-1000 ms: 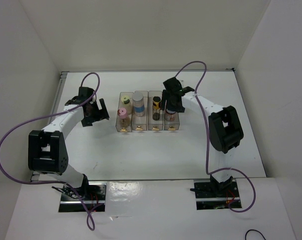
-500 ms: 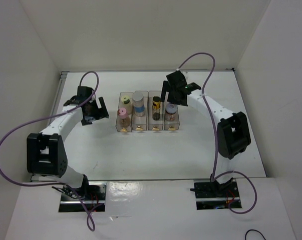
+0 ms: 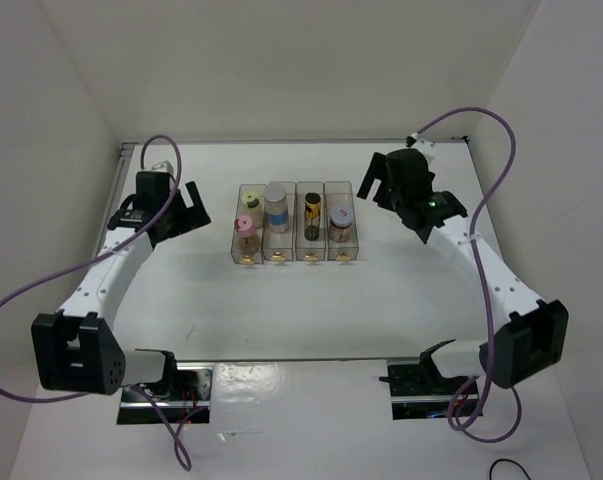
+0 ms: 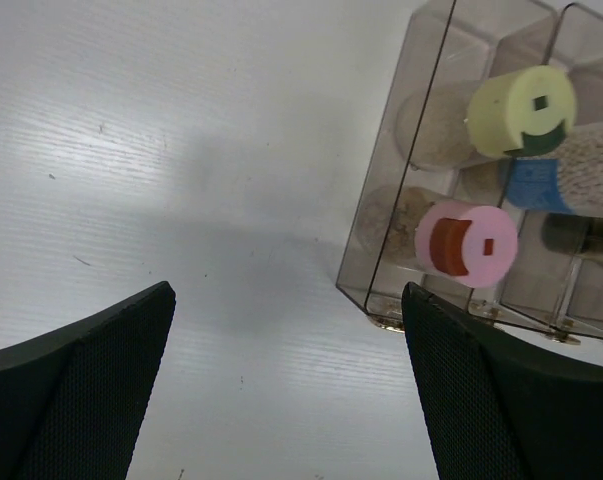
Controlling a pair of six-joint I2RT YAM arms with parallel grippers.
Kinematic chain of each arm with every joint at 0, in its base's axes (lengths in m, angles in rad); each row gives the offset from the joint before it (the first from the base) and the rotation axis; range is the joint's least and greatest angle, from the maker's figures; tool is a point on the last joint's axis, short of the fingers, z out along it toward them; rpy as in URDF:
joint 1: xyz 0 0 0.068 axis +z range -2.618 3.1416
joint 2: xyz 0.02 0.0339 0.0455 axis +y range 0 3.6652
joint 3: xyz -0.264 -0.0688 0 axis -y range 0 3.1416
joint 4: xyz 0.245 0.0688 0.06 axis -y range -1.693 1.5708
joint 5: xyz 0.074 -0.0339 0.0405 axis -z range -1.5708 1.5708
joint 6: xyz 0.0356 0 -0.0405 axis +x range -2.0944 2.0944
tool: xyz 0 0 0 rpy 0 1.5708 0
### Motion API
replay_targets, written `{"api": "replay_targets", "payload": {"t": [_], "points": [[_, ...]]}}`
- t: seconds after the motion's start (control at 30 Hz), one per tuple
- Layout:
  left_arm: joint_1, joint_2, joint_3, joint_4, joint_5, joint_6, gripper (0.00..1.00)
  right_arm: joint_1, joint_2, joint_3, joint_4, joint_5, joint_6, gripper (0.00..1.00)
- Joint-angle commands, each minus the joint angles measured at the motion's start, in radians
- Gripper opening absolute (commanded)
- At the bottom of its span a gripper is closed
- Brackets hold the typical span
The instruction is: Organize the condiment bottles
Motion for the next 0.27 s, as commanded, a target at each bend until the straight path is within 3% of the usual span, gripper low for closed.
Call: {"api": "replay_targets", "payload": {"t": [0.0,0.23], "points": [[0.005,-0.086,-0.023,0.051,-0.022,-0.005,1.00,-0.008,-0.080,-0.059,0.070,0.032,0.011,0.99],[0.005,-0.208,-0.023,0.042,0.036,0.014,1.00,-0.018,-0.224,-0.172,0.079,0.009,0.031,0.99]]}}
